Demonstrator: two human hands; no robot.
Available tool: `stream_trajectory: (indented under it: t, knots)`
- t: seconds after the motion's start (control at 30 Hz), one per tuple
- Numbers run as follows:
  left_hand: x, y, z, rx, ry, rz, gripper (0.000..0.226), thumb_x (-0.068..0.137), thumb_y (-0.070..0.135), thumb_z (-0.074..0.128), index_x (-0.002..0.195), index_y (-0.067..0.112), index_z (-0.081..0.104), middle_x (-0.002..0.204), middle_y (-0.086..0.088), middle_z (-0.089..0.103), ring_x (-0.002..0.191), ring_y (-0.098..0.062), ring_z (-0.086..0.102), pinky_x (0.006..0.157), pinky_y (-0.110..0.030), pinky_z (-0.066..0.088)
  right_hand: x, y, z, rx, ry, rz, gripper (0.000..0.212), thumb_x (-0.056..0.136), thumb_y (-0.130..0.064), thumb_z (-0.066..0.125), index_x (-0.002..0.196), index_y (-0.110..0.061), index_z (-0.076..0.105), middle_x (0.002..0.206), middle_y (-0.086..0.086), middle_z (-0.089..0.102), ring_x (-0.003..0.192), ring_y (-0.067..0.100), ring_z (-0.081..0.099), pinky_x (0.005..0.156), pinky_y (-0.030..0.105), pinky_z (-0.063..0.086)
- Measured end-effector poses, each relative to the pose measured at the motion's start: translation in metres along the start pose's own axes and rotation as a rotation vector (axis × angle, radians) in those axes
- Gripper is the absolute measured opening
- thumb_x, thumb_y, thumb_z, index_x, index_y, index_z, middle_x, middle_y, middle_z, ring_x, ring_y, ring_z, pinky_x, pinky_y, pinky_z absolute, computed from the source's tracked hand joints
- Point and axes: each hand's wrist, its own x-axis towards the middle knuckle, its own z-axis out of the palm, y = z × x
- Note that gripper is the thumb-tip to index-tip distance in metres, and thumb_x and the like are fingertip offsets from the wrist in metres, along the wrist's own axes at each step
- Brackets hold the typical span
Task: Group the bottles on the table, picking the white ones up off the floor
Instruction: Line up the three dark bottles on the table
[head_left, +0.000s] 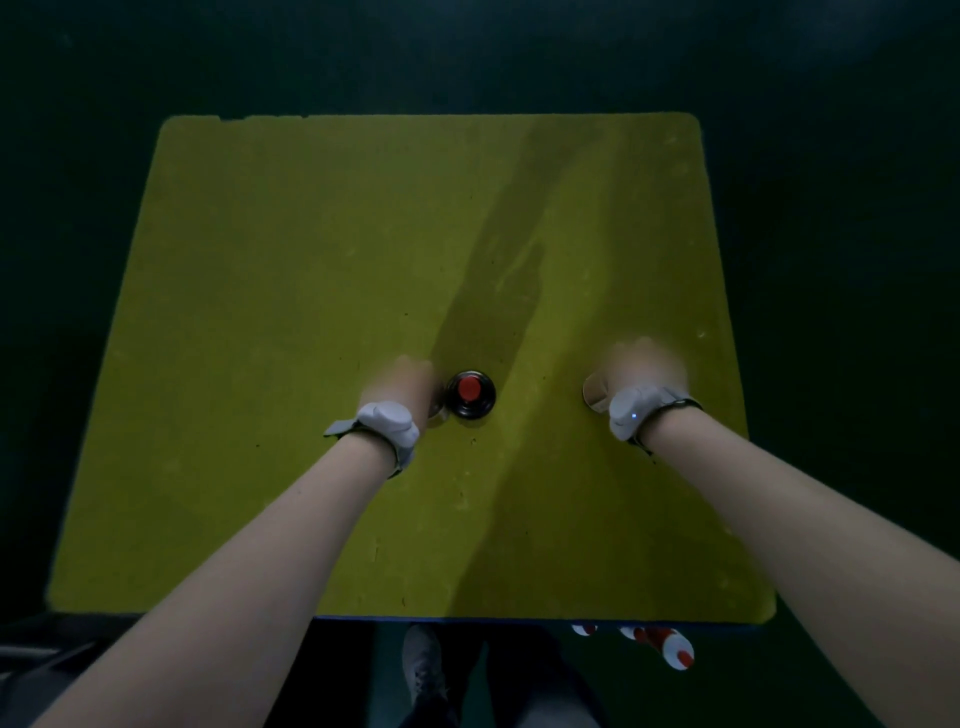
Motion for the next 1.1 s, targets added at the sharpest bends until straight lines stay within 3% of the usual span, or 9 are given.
stream_trajectory:
  t: [0.27, 0.43, 0.6, 0.9, 1.1]
  knots:
    - [-0.006, 0.000, -0.002, 0.046, 0.053, 0.006, 0.020, 0.100, 0.020, 0.057, 0.118, 0.016, 0.051, 0.117, -0.010, 0.054, 0.096, -0.031, 0.064, 0.058, -0.037, 0.045, 0.007, 0.007, 0.001, 0.116, 0.003, 0.012, 0.024, 0.094, -0.016, 0.064, 0.115, -0.007, 0.056, 0.113, 0.017, 0.056, 0.091, 0.033, 0.065, 0.078, 0.043, 0.060]
    - [-0.016, -0.013, 0.003, 0.028, 0.057, -0.011, 0.024, 0.099, 0.023, 0.057, 0.122, 0.018, 0.051, 0.116, -0.009, 0.056, 0.096, -0.031, 0.066, 0.060, -0.036, 0.047, 0.007, -0.015, 0.002, 0.134, 0.027, -0.078, 0.024, 0.095, -0.021, 0.066, 0.112, -0.009, 0.053, 0.113, 0.014, 0.054, 0.081, 0.028, 0.057, 0.067, 0.036, 0.052]
    - [-0.022, -0.016, 0.009, 0.031, 0.027, 0.005, 0.032, 0.100, 0.030, 0.053, 0.130, 0.019, 0.049, 0.118, -0.009, 0.057, 0.098, -0.033, 0.067, 0.063, -0.036, 0.045, 0.002, -0.049, 0.008, 0.161, -0.021, -0.163, 0.036, 0.092, -0.024, 0.072, 0.117, -0.008, 0.052, 0.117, 0.016, 0.052, 0.094, 0.033, 0.064, 0.071, 0.036, 0.053]
    - [-0.038, -0.020, 0.023, -0.001, 0.022, 0.032, 0.043, 0.099, 0.035, 0.055, 0.138, 0.023, 0.042, 0.118, -0.008, 0.058, 0.081, -0.029, 0.062, 0.055, -0.034, 0.041, 0.000, -0.102, 0.019, 0.220, 0.053, -0.305, 0.013, 0.099, -0.005, 0.050, 0.110, -0.006, 0.055, 0.112, 0.016, 0.052, 0.089, 0.032, 0.061, 0.073, 0.037, 0.053]
    - [-0.051, -0.015, 0.019, -0.010, 0.023, 0.017, 0.043, 0.101, 0.036, 0.053, 0.139, 0.021, 0.041, 0.121, -0.009, 0.057, 0.091, -0.031, 0.065, 0.059, -0.036, 0.045, -0.006, -0.096, 0.013, 0.163, 0.068, -0.303, 0.011, 0.099, -0.009, 0.049, 0.107, -0.008, 0.057, 0.108, 0.015, 0.053, 0.079, 0.028, 0.051, 0.066, 0.037, 0.044]
